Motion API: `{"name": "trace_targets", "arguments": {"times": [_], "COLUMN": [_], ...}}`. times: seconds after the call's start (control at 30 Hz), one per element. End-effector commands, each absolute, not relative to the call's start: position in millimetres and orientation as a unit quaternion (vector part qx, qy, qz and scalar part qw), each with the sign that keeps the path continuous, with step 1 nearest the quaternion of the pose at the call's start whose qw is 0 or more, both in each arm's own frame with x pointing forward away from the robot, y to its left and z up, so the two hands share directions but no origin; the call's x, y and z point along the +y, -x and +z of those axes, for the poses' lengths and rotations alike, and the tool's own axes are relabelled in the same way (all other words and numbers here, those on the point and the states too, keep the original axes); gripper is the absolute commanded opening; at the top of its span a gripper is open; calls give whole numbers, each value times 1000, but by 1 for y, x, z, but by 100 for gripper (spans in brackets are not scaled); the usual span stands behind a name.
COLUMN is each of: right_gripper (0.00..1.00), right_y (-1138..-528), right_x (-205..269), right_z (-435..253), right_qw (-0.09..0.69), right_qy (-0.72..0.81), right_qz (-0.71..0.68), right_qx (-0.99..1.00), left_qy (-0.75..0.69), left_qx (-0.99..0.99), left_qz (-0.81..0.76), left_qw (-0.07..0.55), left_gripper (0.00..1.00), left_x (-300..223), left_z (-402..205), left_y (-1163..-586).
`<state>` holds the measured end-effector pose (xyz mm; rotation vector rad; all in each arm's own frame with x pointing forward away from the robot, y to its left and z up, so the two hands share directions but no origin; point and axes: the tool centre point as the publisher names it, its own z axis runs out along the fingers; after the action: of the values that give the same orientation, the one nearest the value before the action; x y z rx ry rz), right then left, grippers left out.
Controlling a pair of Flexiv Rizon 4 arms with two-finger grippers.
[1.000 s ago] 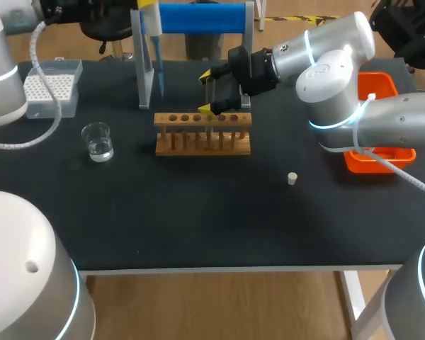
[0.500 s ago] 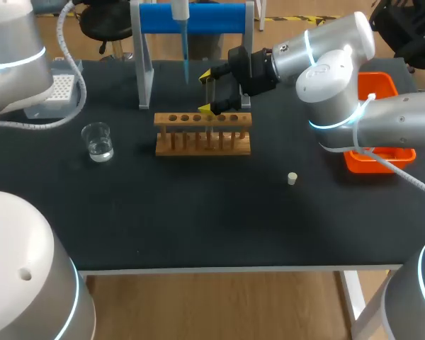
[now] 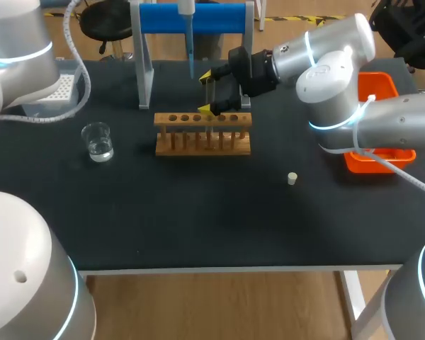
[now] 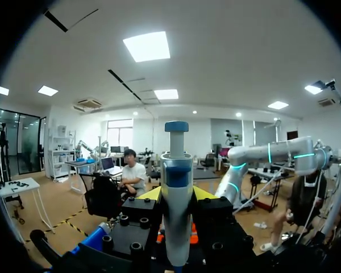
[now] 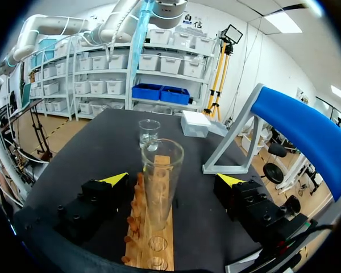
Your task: Invert the test tube, pick up the pipette, mount the tip to pipette, aspirate from beaker and dispense into the tube, eject the tip, return the pipette, and cap with the stopper.
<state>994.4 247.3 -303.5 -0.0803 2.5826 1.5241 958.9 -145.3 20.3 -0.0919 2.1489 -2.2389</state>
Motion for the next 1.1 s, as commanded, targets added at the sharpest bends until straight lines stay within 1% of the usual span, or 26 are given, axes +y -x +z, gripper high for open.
{"name": "trace_targets", "arguments": {"times": [0.03,1.1], "right_gripper": [100,100], "right_y": [-992,-986], "right_x": [247,248], "right_z": [-303,-303], "right_qw": [74,74], "right_qy": [25,27], "right_qz": [507,510], "right_qx": [859,857], "left_qy": [26,6], "left_qx": [694,692], "left_qz": [-720,-722], "left_qw": [15,11], "left_gripper": [0,0], "left_x": [-146,-166], "left_z": [22,28], "left_y": [-963,-977]}}
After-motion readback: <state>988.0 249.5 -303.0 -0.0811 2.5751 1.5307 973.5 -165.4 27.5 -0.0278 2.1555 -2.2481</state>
